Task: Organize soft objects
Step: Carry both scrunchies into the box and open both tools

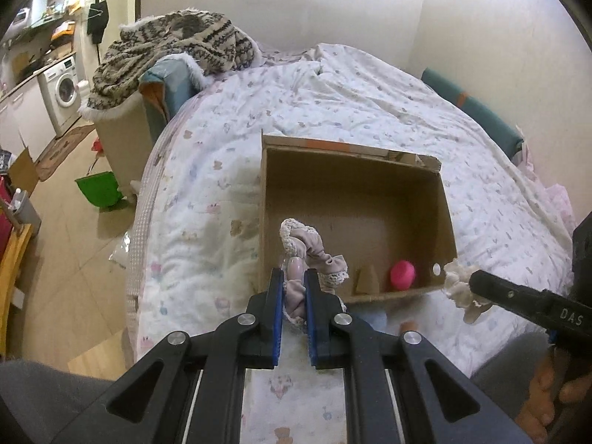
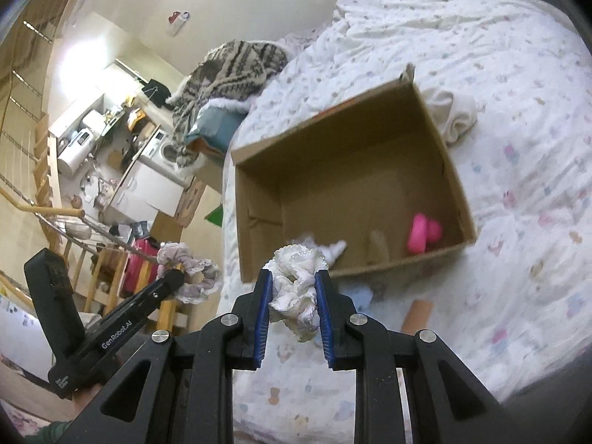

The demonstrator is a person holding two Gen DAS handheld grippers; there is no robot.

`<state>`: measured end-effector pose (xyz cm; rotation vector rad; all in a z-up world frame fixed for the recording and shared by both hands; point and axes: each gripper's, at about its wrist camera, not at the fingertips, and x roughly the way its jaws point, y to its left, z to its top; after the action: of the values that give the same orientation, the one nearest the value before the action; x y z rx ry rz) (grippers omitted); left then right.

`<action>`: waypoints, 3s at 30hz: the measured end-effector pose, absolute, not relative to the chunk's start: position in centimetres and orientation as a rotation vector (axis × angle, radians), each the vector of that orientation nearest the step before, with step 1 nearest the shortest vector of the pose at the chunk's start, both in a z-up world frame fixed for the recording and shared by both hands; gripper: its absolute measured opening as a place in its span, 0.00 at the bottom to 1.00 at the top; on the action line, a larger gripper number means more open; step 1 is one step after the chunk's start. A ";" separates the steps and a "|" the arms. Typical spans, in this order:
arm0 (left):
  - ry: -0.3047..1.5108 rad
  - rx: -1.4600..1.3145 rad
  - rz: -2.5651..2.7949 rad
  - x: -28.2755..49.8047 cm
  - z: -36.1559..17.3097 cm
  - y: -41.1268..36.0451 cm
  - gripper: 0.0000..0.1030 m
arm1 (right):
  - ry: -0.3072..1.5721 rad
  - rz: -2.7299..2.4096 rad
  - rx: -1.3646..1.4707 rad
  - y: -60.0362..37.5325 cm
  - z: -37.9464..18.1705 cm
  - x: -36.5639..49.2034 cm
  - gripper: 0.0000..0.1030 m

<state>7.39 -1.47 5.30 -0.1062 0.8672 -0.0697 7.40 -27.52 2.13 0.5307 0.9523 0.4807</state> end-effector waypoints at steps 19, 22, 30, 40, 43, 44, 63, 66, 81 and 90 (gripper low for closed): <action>0.892 -0.005 -0.114 15.2 2.6 -4.0 0.10 | 0.958 0.396 0.539 -28.9 -1.0 13.7 0.25; 0.902 0.002 -0.118 16.2 1.7 -4.4 0.10 | 0.972 0.386 0.543 -29.0 -2.2 14.3 0.25; 0.939 -0.002 -0.133 17.4 -1.4 -5.2 0.10 | 0.999 0.374 0.546 -28.9 -3.9 15.4 0.25; 0.965 -0.029 -0.122 18.0 -3.2 -4.5 0.10 | 1.033 0.340 0.467 -27.9 -5.3 15.5 0.25; 0.983 -0.044 -0.114 18.1 -3.6 -4.2 0.10 | 1.041 0.334 0.441 -27.5 -5.5 15.6 0.25; 0.983 -0.047 -0.116 18.1 -3.6 -4.1 0.10 | 1.044 0.334 0.432 -27.4 -5.6 15.6 0.25; 0.989 -0.049 -0.145 17.8 -3.6 -5.1 0.11 | 1.065 0.321 0.387 -26.5 -6.2 16.4 0.25; 0.993 -0.051 -0.144 17.8 -3.7 -5.1 0.11 | 1.066 0.321 0.383 -26.4 -6.3 16.5 0.25; 0.991 -0.069 -0.128 17.8 -3.6 -5.0 0.55 | 1.036 0.314 0.372 -26.3 -5.9 16.5 0.27; 0.960 -0.051 -0.092 17.6 -3.2 -5.0 0.61 | 0.924 0.196 0.310 -27.0 -4.1 16.0 0.84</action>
<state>17.56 -4.96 -3.20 -0.0515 0.9603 -0.0918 15.99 -27.05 -4.12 0.3101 0.9237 0.1961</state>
